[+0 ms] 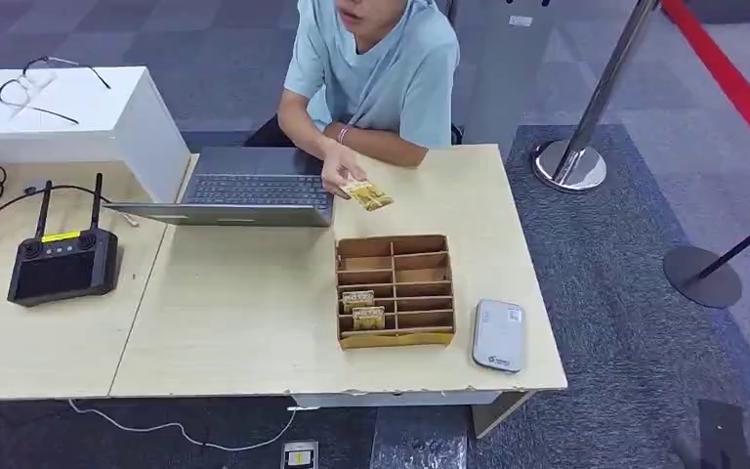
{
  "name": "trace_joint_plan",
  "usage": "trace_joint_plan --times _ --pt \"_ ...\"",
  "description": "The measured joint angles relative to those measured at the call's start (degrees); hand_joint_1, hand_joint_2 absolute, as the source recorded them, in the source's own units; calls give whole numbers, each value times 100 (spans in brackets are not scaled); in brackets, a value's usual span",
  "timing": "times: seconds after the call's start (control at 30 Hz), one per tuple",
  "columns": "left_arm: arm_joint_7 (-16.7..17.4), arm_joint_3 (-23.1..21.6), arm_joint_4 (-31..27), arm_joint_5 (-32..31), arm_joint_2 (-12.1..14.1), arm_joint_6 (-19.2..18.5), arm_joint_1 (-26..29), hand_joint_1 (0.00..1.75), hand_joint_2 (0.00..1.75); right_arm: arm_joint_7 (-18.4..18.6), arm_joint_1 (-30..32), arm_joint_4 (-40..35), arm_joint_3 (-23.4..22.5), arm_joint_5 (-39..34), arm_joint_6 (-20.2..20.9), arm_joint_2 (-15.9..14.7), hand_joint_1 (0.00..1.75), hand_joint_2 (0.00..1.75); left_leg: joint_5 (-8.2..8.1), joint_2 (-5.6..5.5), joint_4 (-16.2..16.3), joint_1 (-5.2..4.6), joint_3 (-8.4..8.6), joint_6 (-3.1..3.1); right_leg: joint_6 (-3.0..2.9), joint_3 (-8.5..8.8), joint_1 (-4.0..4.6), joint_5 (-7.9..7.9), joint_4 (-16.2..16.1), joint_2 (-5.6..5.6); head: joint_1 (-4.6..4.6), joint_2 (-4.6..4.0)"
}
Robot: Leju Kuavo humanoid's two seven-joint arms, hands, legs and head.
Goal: Pass the card to the sensor for recognition and then transmit it.
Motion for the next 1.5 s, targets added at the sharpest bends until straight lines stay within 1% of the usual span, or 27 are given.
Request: trace_joint_plan --times 0.13,0.17,0.23,0.27,0.3,0.43,0.5,0.53,0.6,0.67,0.7,0.8,0.9,1.0,1.1,1.23,1.4,1.43,1.5 --pt "-2 0 0 0 0 2 2 0 0 70 102 -653 -52 63 0 120 0 175 0 2 0 0 -1 0 0 0 0 0 0 0 2 0" --pt "-2 0 0 -2 0 13 2 0 0 8 126 -780 -68 61 0 144 0 175 0 2 0 0 -2 0 0 0 0 0 0 0 2 0" --pt "4 -7 0 -31 0 72 3 0 0 -286 147 -1122 -103 85 0 231 0 175 0 2 0 0 -3 0 0 0 0 0 0 2 2 0" --pt "2 -7 0 -39 0 72 0 0 0 -355 164 -1333 -98 125 0 258 0 175 0 2 0 -1 -2 0 0 0 0 0 0 4 2 0" --pt "2 -7 0 -59 0 81 -3 0 0 -339 166 -1519 -92 212 0 280 0 175 0 4 0 -1 -2 0 0 0 0 0 0 3 0 0" --pt "26 -59 0 -223 2 79 -6 0 0 129 146 -2453 33 934 2 301 0 175 0 1 0 -2 -3 0 0 3 0 1 2 3 0 0" --pt "28 -103 0 -273 2 68 -12 0 0 412 116 -2883 192 1289 2 236 0 175 1 2 0 -2 -6 0 0 6 0 1 3 2 2 0" --pt "53 -118 0 -286 2 57 -12 0 0 632 68 -3073 291 1507 4 163 0 175 1 1 0 -3 -6 0 0 6 0 1 3 2 2 0" --pt "105 -151 0 -321 2 24 -14 0 0 1069 -58 -3407 554 1891 9 -44 0 175 1 1 0 -3 -6 0 0 7 0 1 4 2 0 0" --pt "131 -179 0 -354 -4 -13 -20 0 0 1522 -303 -3693 879 2111 11 -280 0 175 1 2 0 -3 -4 0 0 6 -1 1 4 3 0 0" --pt "122 -201 0 -363 -9 -26 -26 0 0 1661 -446 -3798 1061 2142 11 -392 0 175 3 3 0 -4 -4 0 0 7 -1 1 4 2 2 0" --pt "96 -254 0 -365 -33 -41 -31 0 0 1846 -849 -4051 1673 2140 44 -697 0 175 5 0 0 -3 -3 1 2 9 -1 2 4 1 4 0" --pt "155 -291 0 -389 -48 -55 -33 0 0 1923 -1211 -4148 2257 2107 188 -909 0 175 5 1 0 -3 -3 1 2 7 -1 3 5 1 0 0" --pt "216 -313 0 -437 -57 -55 -34 0 0 1936 -1530 -4159 2768 2098 361 -1034 0 175 5 1 0 -2 -5 1 2 6 0 3 5 1 2 0" --pt "271 -387 0 -531 -61 -90 -39 0 0 1923 -1883 -4130 3305 2129 772 -1126 0 175 5 1 0 -2 -9 1 1 3 1 2 7 1 0 0" --pt "299 -474 0 -673 -63 -127 -70 0 0 1925 -2435 -3953 3997 2275 1440 -1217 0 175 6 -2 0 2 -10 0 0 0 3 1 7 -1 4 0" --pt "236 -586 0 -767 -63 -144 -82 0 0 1932 -3010 -3575 4624 2404 1786 -1244 0 175 7 1 0 2 -12 -3 0 -2 3 2 10 0 0 0" --pt "219 -597 0 -780 -63 -144 -89 0 0 1930 -3111 -3502 4719 2419 1812 -1246 0 0 7 -2 0 2 -14 -2 0 -2 3 1 10 -1 2 0" --pt "214 -638 0 -791 -63 -144 -91 0 0 1919 -3300 -3323 4925 2407 1821 -1244 0 0 7 -2 0 1 -14 -3 0 -3 3 1 10 -2 0 0"
